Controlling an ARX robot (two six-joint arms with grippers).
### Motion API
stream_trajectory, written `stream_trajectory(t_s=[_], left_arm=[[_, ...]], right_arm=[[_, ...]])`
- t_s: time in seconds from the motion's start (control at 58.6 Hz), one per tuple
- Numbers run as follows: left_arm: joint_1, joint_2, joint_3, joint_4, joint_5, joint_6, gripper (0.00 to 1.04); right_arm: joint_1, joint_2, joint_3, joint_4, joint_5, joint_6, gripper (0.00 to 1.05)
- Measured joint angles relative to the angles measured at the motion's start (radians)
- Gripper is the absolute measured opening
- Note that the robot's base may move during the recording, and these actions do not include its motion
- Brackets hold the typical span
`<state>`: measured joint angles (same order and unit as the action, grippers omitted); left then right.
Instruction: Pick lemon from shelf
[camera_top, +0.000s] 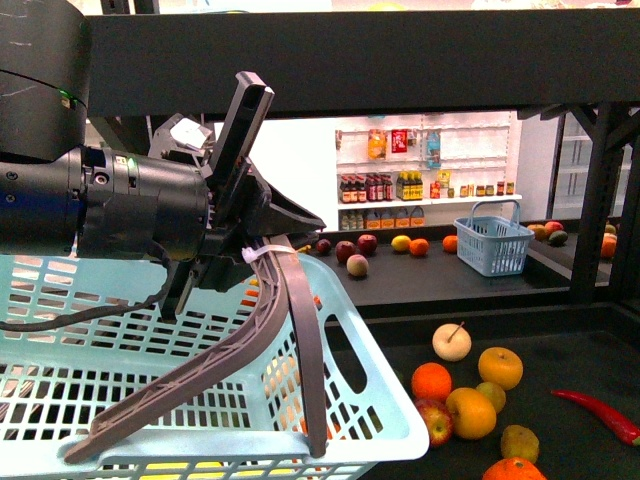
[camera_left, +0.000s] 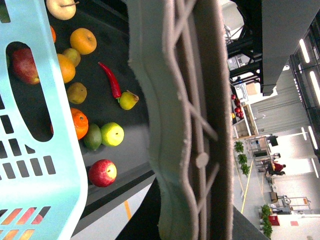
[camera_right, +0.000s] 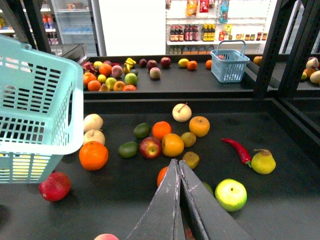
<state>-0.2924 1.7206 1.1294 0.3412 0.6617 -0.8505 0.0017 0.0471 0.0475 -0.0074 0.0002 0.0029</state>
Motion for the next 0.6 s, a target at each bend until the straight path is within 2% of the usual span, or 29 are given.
stream_trajectory(t_s=[0.409, 0.444, 0.529, 0.597], left_arm=[[0.0, 0.0, 0.0, 0.0, -0.001, -0.002, 0.08], [0.0, 0.0, 0.0, 0.0, 0.0, -0.002, 0.08], [0.0, 0.0, 0.0, 0.0, 0.0, -0.002, 0.08], [0.0, 0.0, 0.0, 0.0, -0.001, -0.002, 0.08]], right_arm=[[0.0, -0.04, -0.032, 0.006, 0.0, 0.0, 0.03], [0.0, -0.04, -0.032, 0.006, 0.0, -0.001, 0.08], [0.0, -0.041, -0.032, 0.006, 0.0, -0.001, 0.3], [0.0, -0.041, -0.032, 0.006, 0.0, -0.001, 0.42]])
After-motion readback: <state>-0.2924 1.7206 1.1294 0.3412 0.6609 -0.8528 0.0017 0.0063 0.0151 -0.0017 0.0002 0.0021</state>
